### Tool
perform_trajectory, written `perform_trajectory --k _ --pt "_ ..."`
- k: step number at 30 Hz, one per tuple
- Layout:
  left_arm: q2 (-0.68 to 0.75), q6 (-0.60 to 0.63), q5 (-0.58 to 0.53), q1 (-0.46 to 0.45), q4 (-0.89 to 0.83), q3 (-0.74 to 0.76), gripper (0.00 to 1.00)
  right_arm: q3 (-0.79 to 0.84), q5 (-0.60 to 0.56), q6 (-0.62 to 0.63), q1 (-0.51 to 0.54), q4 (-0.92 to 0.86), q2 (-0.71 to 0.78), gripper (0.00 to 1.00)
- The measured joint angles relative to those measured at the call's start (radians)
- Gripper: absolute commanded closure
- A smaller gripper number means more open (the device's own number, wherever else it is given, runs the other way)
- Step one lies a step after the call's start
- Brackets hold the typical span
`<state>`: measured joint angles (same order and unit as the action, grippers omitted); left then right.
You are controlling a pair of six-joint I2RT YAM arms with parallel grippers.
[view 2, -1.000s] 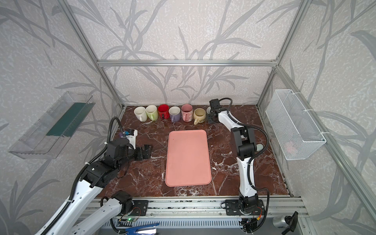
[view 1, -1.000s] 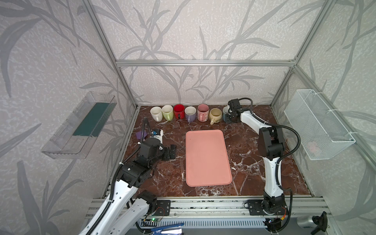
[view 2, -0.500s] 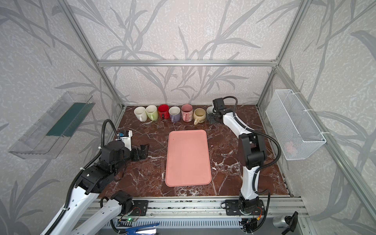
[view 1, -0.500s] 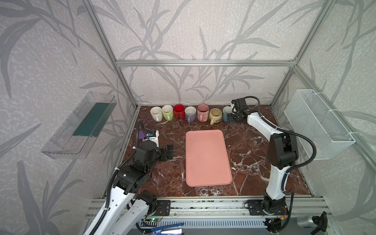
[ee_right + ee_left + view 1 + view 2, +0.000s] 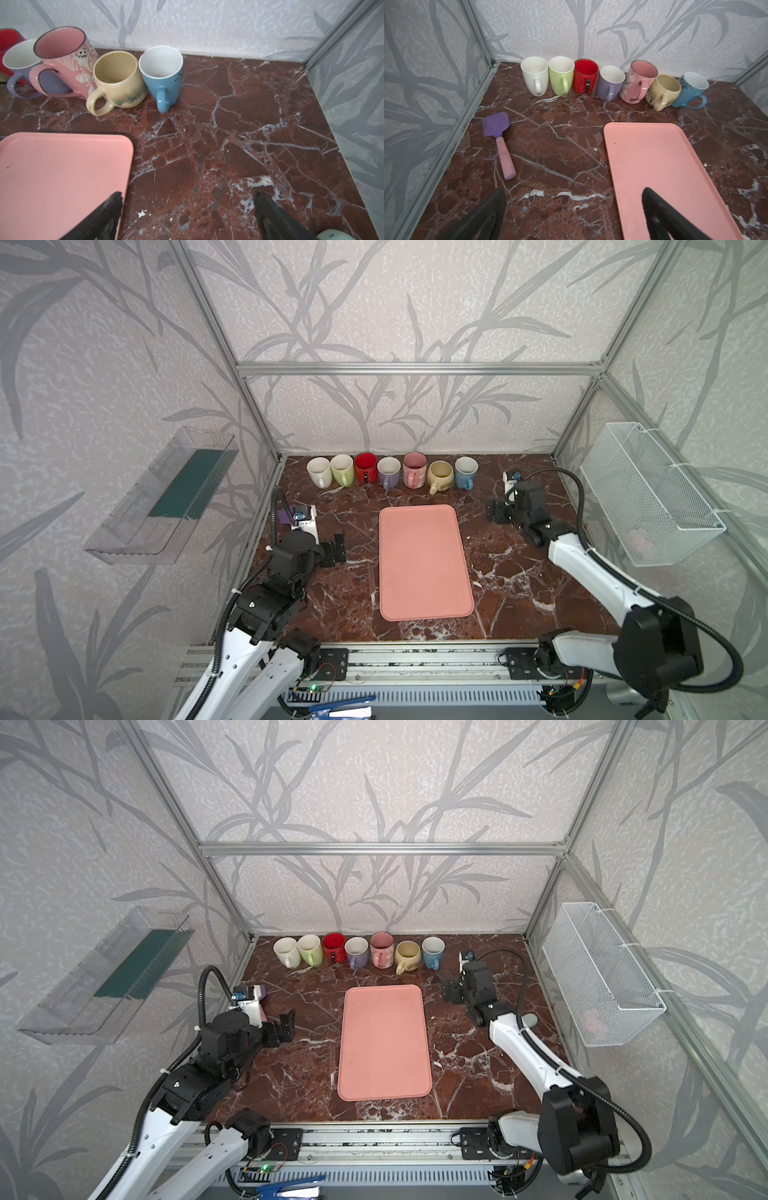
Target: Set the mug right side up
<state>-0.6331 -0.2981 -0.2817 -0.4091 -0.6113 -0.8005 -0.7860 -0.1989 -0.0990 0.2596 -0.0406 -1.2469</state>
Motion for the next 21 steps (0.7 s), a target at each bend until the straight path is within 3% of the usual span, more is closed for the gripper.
perform_trajectory --k 4,7,14,21 --pt "-0.093 0.000 -0.060 0.005 0.041 0.006 0.01 0.201 -0.039 0.025 0.000 0.191 0.054 0.01" --pt "-0.189 0.003 -0.108 0.036 0.093 0.017 0.00 0.246 -0.067 0.042 0.000 0.227 0.058 0.01" --pt "-0.379 -0.035 -0.113 0.219 0.227 0.064 0.00 0.292 -0.175 0.071 0.000 0.419 0.044 0.01" --pt "-0.497 -0.026 -0.105 0.369 0.496 0.184 0.00 0.387 -0.251 0.125 0.000 0.647 -0.109 0.01"
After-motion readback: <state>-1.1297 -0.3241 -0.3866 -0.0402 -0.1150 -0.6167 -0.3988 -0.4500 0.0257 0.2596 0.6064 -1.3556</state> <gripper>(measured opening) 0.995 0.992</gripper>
